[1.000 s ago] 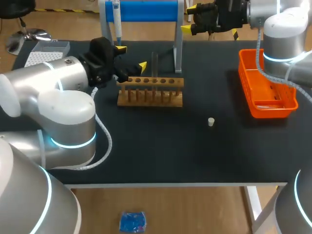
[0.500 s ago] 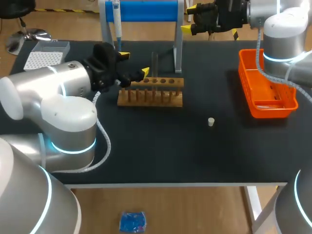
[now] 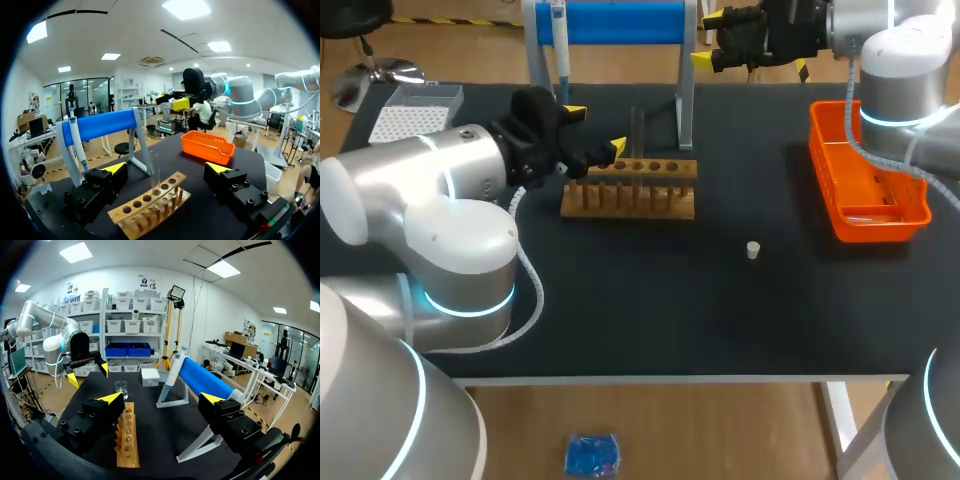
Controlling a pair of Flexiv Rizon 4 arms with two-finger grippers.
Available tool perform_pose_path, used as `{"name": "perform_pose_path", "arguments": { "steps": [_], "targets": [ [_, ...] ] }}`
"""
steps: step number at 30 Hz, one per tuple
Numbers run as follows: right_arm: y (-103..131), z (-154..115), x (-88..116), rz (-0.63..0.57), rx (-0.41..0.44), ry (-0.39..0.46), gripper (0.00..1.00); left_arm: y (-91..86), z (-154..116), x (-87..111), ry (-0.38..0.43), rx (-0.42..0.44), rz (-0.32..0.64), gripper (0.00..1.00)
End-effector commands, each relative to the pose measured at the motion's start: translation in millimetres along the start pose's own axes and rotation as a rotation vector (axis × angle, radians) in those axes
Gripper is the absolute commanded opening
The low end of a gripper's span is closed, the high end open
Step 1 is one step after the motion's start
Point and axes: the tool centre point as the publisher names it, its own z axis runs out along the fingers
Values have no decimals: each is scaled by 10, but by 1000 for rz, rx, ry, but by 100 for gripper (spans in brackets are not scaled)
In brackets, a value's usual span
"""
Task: Invert the test tube, pick up the pipette, mount the tip to pipette, aspirate from beaker and dispense into the tube, eject the tip, return the pipette, and cap with the stopper.
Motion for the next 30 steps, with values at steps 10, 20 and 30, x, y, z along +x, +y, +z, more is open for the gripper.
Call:
{"name": "perform_pose_path", "arguments": {
  "steps": [10, 20, 30],
  "targets": [
    [-119, -389, 273, -40, 72, -11, 100, 5, 0, -8, 4, 2, 0, 100],
    [-518, -1435, 818, -61, 114, -22, 100, 5, 0, -8, 4, 2, 0, 100],
    [-1196, -2136, 1429, 16, 112, -5, 100, 5, 0, -8, 4, 2, 0, 100]
  ]
}}
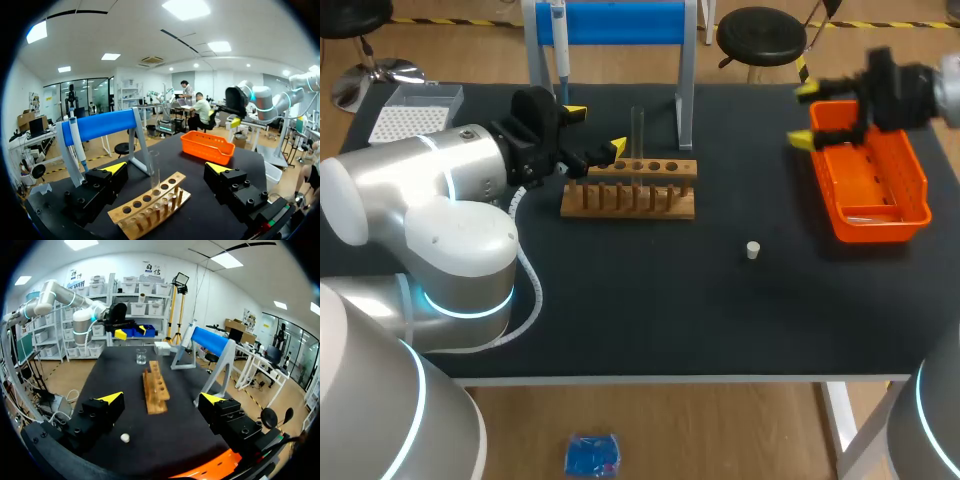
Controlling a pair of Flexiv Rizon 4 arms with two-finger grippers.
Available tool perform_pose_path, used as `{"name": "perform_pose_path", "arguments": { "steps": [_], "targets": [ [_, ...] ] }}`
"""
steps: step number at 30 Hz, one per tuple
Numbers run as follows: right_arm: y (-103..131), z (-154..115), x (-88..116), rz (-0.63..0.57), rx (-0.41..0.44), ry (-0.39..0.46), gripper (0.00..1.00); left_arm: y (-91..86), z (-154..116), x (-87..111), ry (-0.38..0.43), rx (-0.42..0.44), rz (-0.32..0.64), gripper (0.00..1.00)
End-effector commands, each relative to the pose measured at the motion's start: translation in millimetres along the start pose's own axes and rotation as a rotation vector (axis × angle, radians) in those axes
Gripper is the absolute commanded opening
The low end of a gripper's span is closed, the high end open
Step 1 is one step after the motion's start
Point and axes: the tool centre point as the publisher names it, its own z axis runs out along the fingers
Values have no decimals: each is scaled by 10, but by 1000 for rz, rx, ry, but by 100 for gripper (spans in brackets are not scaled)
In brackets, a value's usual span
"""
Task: Invert the test tube, pick up the pipette, mount the tip to pipette, aspirate from beaker and dispense into the tube, eject the tip, return the pipette, and cap with the stopper.
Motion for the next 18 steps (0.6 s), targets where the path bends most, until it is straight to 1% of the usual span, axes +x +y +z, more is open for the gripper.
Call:
{"name": "perform_pose_path", "arguments": {
  "steps": [1, 3, 6, 8, 11, 15, 16, 18],
  "targets": [
    [-309, -564, 531, 26, -32, 14, 100, 4, -1, -9, 4, 1, -1, 100],
    [-422, -565, 613, 32, -28, 15, 100, 4, -1, -9, 4, 1, -1, 100],
    [-587, -547, 819, 50, -20, 41, 100, 4, -1, -9, 4, 1, -1, 100],
    [-675, -493, 922, 77, -21, 72, 100, 4, -1, -9, 4, 1, -1, 100],
    [-802, -368, 1060, 77, -2, 90, 100, 4, -1, -9, 4, 1, -1, 100],
    [-924, -176, 1207, 30, 40, 71, 100, 4, -1, -9, 4, 1, -1, 100],
    [-947, -132, 1228, 34, 39, 75, 100, 4, -1, -9, 4, 1, -1, 100],
    [-1001, -42, 1241, 15, 60, 46, 100, 4, -1, -9, 4, 1, -1, 100]
  ]
}}
